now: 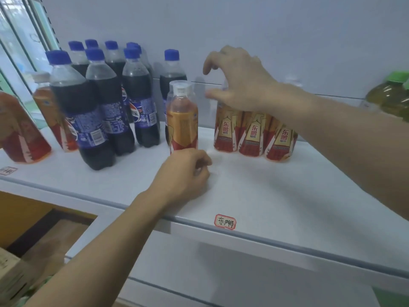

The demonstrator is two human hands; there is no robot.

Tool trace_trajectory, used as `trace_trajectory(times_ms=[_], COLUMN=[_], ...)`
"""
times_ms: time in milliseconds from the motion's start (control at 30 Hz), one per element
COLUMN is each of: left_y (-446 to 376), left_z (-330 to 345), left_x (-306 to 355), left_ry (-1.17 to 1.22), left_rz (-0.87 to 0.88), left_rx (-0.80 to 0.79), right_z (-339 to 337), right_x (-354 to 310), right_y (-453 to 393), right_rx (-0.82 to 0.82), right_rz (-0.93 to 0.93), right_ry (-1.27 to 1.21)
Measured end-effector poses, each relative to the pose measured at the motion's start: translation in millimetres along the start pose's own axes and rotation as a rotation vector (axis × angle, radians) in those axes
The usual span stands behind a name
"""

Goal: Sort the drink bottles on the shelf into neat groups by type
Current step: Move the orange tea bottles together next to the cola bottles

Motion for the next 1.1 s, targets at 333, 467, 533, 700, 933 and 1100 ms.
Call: trace_trajectory(times_ms=[333,467,533,700,933,1100], left_y=[-2,-4,-2,-5,-26,-36], left_z=[-10,-11,-12,-15,11,41], left_x=[-45,-46,-46,-39,28,71], left_ry=[0.066,0.058,0.082,0.209,0.462,0.455], left_rz=[-0.338,-0.272,-0.272,-0.238,-0.110,-0.017], left_rx=[0.168,0.132,0.124,0.096,0.082,0.016], right_z=[40,40,35,15,-42,-64], right_x=[-63,-62,-58,-49,-16,21], right_y=[-25,-17,-10,10,46,89], right_rx=[-0.133,-0.160,-0.164,-0.170,-0.044,-0.062], right_rz=[0.235,0.293,0.266,0.161,0.174,0.262], right_ry=[-0.085,-0.456,-0.508,-0.425,-0.302,-0.299])
Point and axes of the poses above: each hand's wrist, its own y-axis away from the middle knuckle, its own z-axis out of the palm, x = y × z, the point moved 1 cm from there along -y, towards the middle knuckle
